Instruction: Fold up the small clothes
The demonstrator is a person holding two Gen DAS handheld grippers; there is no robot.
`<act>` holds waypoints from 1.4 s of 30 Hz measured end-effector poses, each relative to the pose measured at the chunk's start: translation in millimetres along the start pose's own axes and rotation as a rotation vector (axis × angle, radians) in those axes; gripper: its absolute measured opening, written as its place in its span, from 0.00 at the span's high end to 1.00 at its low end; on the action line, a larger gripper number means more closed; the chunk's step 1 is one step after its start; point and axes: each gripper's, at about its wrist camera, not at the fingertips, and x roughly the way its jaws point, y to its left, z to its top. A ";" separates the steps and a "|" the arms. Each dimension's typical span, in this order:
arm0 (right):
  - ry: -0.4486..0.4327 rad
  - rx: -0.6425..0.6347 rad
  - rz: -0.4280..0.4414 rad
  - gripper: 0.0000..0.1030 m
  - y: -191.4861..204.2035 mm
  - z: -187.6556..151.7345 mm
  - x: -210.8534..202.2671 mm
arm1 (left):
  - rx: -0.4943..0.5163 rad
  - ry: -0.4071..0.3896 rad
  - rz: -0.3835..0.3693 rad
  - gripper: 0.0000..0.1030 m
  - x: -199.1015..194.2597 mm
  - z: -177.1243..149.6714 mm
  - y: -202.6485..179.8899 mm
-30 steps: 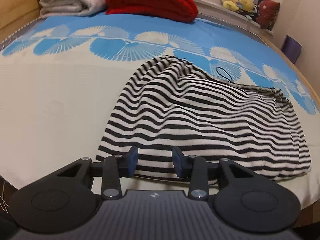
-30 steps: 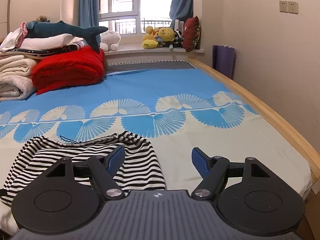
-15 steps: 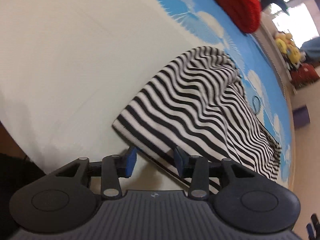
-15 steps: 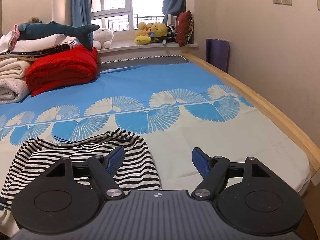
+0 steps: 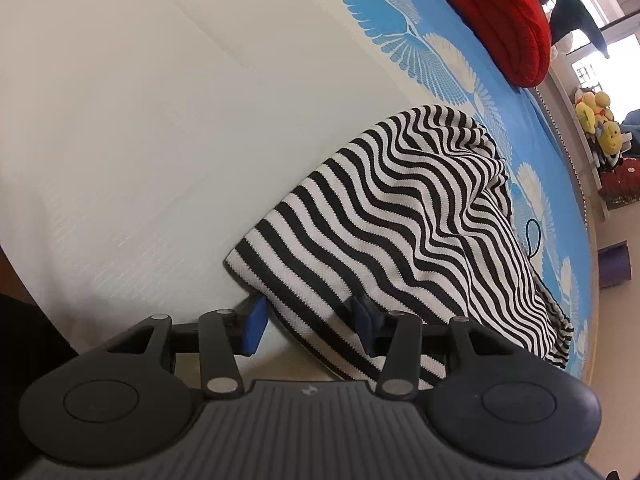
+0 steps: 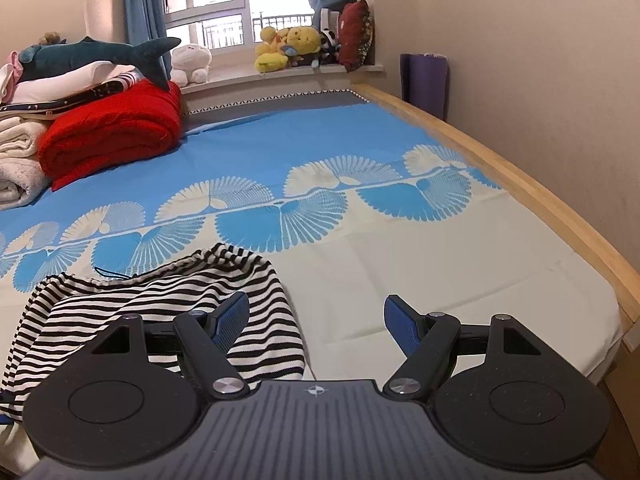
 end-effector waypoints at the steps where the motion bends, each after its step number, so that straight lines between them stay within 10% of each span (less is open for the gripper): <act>1: 0.004 0.003 0.000 0.26 -1.2 -0.1 0.4 | 0.003 -0.001 0.001 0.49 0.3 -0.1 -0.5; 6: 0.018 0.011 -0.004 0.26 -2.8 -0.7 1.8 | 0.012 -0.007 0.001 0.50 2.6 1.1 -2.5; 9: 0.024 0.011 -0.010 0.26 -2.6 -0.6 2.3 | 0.064 -0.020 -0.005 0.88 1.7 -1.3 -8.0; 15: 0.008 0.068 -0.041 0.26 -14.7 6.5 1.4 | 0.199 -0.058 0.026 0.94 -18.8 -0.8 -33.0; 20: -0.077 0.120 -0.118 0.26 -37.2 16.4 -12.2 | 0.442 -0.205 0.042 0.95 -65.4 -9.7 -112.3; 25: -0.137 0.185 -0.147 0.26 -64.2 25.1 -17.8 | 0.777 -0.323 -0.097 0.95 -97.0 -86.7 -234.5; 30: -0.153 0.287 -0.171 0.26 -96.1 29.9 -15.1 | 1.065 -0.225 -0.298 0.95 -62.4 -211.7 -315.5; 34: -0.156 0.353 -0.185 0.26 -118.5 31.3 -9.5 | 1.194 0.085 -0.331 0.88 13.8 -285.2 -339.8; 42: -0.028 0.327 -0.036 0.27 -131.2 32.4 38.6 | 1.105 0.000 -0.381 0.67 -15.2 -242.6 -298.1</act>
